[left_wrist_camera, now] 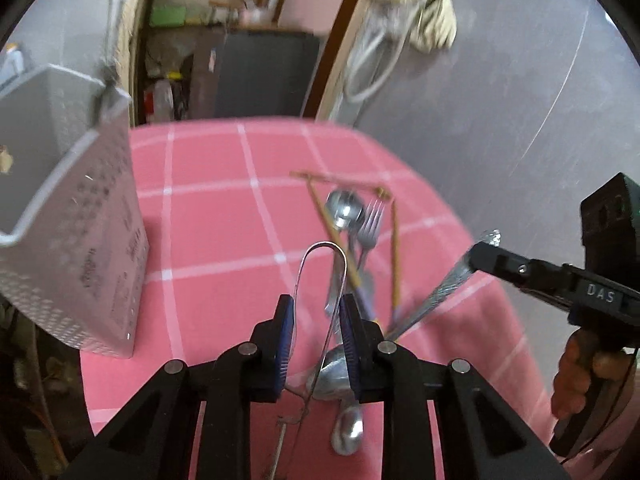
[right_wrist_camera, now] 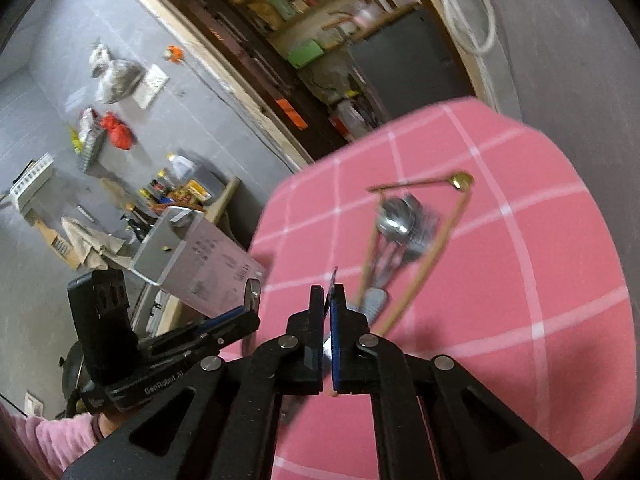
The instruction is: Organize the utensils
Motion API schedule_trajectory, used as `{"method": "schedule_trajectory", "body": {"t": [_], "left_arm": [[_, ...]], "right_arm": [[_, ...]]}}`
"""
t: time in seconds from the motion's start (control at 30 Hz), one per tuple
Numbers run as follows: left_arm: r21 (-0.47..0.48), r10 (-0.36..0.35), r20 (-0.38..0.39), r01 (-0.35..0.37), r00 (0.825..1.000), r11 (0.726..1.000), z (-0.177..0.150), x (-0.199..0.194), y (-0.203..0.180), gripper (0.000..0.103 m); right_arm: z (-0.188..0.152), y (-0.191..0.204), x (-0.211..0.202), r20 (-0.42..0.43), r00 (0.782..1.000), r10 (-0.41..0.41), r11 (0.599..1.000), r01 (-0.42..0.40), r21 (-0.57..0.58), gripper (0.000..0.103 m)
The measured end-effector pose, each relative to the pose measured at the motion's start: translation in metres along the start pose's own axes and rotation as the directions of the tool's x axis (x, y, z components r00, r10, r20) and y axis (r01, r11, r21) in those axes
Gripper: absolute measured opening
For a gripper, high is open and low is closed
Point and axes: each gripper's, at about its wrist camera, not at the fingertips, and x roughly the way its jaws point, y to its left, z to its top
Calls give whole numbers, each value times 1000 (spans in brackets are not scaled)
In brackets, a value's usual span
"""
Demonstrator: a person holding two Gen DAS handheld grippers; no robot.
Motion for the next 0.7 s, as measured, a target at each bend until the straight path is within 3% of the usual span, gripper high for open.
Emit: {"method": "schedule_trajectory", "body": {"t": [0.17,0.33,0.7], "left_arm": [[-26,-11,149,15,989,1000,6,-33,-2,22],[-27,-1,230,8,973,1000,18,-57,-1,22],[-16,48,410,-45,911,999,65,-118,6,22]], "right_arm": [[10,32,-18,46,999,10,996,-6,-90,1],[25,70,-37,98,995,3,979,17,-203,1],[67,152,-58,235,970,57,917,42,-396,1]]}}
